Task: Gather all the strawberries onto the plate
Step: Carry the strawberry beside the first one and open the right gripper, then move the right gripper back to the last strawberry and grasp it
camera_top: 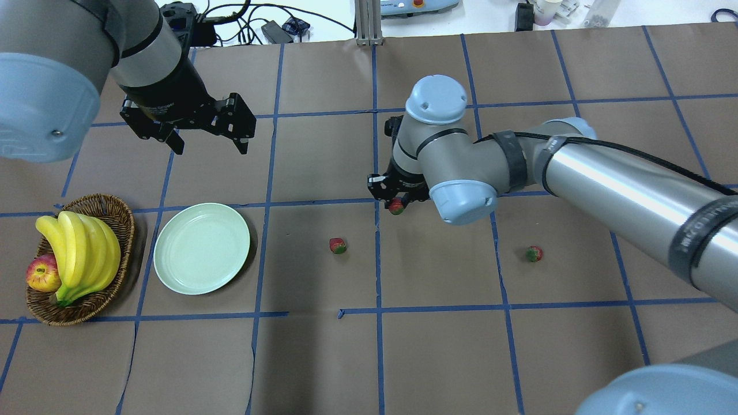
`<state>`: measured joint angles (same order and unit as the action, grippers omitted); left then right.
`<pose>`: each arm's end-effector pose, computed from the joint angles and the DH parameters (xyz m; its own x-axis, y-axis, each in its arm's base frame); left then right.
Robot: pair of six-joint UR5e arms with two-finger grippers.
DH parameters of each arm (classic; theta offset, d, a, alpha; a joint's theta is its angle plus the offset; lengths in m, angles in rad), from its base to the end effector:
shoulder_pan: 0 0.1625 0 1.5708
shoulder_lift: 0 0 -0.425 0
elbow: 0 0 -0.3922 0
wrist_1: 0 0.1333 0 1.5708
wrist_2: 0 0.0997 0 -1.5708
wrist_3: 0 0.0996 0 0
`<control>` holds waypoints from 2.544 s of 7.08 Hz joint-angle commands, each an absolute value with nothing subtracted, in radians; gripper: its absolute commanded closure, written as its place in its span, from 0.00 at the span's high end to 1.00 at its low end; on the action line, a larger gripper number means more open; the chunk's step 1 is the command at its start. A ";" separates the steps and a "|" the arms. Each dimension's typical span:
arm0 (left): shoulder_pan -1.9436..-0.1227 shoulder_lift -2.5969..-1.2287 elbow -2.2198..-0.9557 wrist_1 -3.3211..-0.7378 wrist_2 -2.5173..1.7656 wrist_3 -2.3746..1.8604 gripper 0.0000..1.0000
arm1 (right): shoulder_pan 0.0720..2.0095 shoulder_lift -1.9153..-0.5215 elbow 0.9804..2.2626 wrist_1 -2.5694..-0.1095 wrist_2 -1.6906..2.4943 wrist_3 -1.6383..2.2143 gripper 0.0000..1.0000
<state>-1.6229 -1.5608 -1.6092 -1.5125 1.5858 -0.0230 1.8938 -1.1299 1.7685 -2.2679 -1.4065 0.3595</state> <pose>-0.1572 -0.4829 0.4798 -0.9995 0.0287 -0.0143 0.0291 0.9991 -0.0302 0.3328 -0.5230 0.2208 -0.9843 0.0314 -0.1734 0.0314 0.9995 0.0027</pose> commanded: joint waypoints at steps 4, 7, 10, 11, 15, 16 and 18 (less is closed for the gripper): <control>-1.623 -1.560 -1.611 -1.513 1.583 -0.023 1.00 | 2.121 -0.945 1.536 -2.278 -1.424 0.650 0.00; -1.623 -1.557 -1.611 -1.513 1.585 -0.023 1.00 | 2.140 -0.950 1.580 -2.257 -1.422 0.649 0.53; -1.623 -1.557 -1.611 -1.513 1.586 -0.021 1.00 | 2.138 -0.965 1.575 -2.225 -1.422 0.637 1.00; -1.623 -1.557 -1.611 -1.513 1.586 -0.021 1.00 | 2.123 -1.018 1.574 -2.164 -1.424 0.631 1.00; -1.621 -1.555 -1.609 -1.513 1.588 -0.020 1.00 | 1.900 -1.199 1.618 -1.901 -1.500 0.254 1.00; -1.621 -1.557 -1.611 -1.513 1.586 -0.021 1.00 | 1.844 -1.247 1.682 -1.885 -1.541 0.141 1.00; -1.621 -1.557 -1.611 -1.513 1.588 -0.020 1.00 | 1.720 -1.339 1.837 -1.896 -1.584 -0.074 1.00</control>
<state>-1.6215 -1.5568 -1.6104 -1.5125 1.5866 -0.0204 1.8037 -1.2837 1.7479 -1.8987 -1.5471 0.0634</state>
